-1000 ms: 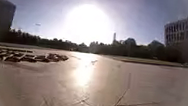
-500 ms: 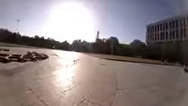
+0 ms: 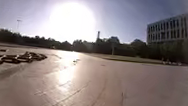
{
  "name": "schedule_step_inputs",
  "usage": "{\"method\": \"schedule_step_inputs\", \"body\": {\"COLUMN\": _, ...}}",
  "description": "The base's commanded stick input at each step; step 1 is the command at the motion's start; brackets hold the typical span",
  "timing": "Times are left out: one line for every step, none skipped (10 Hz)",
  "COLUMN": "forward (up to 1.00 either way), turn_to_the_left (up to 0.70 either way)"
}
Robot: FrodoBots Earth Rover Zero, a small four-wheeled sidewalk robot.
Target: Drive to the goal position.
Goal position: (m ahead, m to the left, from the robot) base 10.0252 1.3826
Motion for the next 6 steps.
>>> {"method": "schedule_step_inputs", "body": {"forward": 0.7, "turn_to_the_left": 0.0}}
{"method": "schedule_step_inputs", "body": {"forward": 0.7, "turn_to_the_left": 0.0}}
{"method": "schedule_step_inputs", "body": {"forward": 0.7, "turn_to_the_left": 0.0}}
{"method": "schedule_step_inputs", "body": {"forward": 0.7, "turn_to_the_left": 0.0}}
{"method": "schedule_step_inputs", "body": {"forward": 0.7, "turn_to_the_left": 0.0}}
{"method": "schedule_step_inputs", "body": {"forward": 0.7, "turn_to_the_left": 0.0}}
